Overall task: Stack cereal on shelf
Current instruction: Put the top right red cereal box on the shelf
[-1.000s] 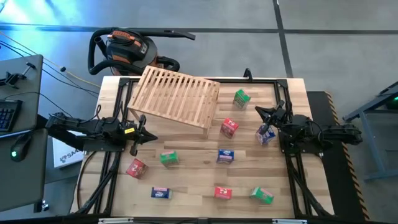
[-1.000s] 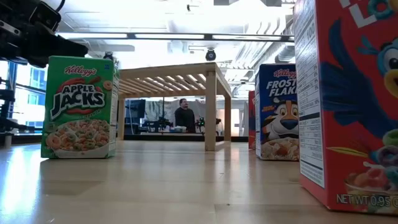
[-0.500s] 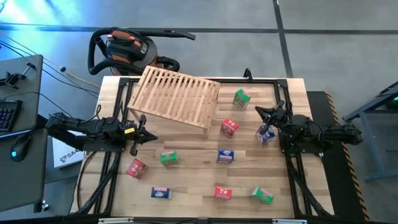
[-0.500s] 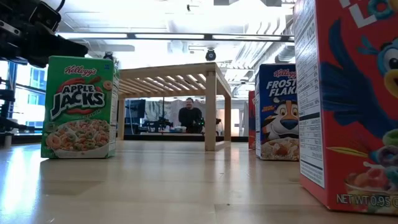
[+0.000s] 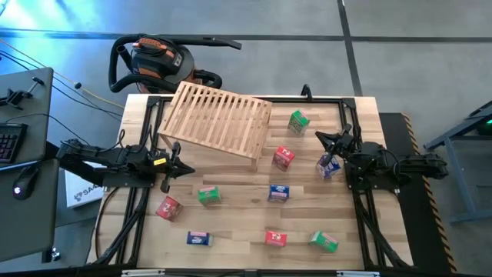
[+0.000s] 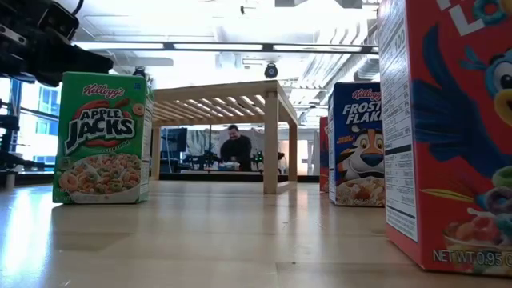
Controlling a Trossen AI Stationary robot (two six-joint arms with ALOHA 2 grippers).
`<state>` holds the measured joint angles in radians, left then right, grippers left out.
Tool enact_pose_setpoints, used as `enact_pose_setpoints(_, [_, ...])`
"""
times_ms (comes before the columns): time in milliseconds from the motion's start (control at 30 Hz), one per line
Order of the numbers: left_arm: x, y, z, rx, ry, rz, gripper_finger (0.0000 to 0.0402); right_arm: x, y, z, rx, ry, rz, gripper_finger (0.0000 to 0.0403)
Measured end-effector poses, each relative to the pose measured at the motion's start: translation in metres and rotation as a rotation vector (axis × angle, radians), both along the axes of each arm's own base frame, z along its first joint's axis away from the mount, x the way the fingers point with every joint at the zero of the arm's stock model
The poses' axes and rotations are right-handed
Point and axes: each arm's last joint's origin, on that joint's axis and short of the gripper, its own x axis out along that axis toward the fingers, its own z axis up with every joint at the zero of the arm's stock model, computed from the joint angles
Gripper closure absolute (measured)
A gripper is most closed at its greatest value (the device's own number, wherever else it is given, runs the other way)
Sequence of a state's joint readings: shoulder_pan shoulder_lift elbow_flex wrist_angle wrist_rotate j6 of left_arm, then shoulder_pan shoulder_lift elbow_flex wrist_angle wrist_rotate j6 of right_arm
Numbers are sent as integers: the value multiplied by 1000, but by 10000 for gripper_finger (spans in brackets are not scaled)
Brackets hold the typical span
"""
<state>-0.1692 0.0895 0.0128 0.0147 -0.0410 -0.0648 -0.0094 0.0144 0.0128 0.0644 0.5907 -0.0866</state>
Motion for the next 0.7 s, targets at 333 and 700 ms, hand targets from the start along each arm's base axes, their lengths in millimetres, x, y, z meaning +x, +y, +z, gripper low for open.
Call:
enact_pose_setpoints(333, [0, 0, 1, -32, -3, 1, 399, 0, 0, 0, 0, 0, 0, 402])
enact_pose_setpoints(700, [0, 0, 12, -144, -110, -6, 399, 0, 0, 1, 21, -19, 4, 402])
